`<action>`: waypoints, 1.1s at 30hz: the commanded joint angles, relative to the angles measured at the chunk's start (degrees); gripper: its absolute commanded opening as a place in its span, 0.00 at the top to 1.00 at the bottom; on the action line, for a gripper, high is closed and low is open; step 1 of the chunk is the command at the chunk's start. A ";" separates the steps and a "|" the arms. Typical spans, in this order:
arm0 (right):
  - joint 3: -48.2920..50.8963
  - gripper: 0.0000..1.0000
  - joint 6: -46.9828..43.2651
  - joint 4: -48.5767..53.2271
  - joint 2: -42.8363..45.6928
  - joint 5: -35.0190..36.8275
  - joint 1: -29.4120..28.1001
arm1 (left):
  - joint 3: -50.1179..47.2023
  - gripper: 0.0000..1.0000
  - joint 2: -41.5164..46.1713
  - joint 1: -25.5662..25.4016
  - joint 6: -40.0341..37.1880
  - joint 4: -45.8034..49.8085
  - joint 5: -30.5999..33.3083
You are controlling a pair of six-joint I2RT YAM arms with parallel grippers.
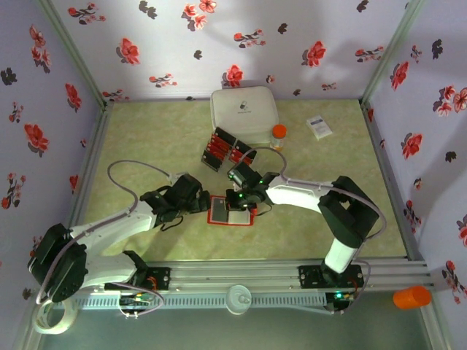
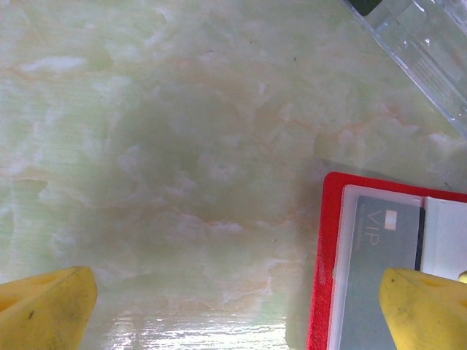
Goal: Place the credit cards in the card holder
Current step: Insert the credit card into the card slot.
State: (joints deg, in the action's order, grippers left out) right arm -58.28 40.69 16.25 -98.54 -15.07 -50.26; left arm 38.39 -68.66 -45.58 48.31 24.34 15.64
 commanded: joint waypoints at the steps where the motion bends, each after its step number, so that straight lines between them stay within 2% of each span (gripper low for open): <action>1: -2.10 1.00 1.30 0.03 -1.91 1.80 -0.08 | -0.63 0.00 0.66 0.32 -3.43 0.31 -0.72; 8: -5.14 1.00 1.33 0.27 -6.36 1.14 -0.19 | -1.28 0.00 -0.70 0.32 -5.09 -0.23 -0.76; 19: -2.69 1.00 0.80 1.97 -1.36 3.94 -0.12 | -1.94 0.00 -3.66 0.32 -4.43 -3.79 -2.40; 33: 0.05 1.00 1.50 -0.07 -3.44 4.28 -0.10 | -1.73 0.00 -5.48 0.36 -4.87 -4.70 -3.08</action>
State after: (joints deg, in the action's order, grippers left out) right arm -58.76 41.12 16.53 -100.88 -11.94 -50.26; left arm 36.95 -73.67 -45.58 44.58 20.12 12.82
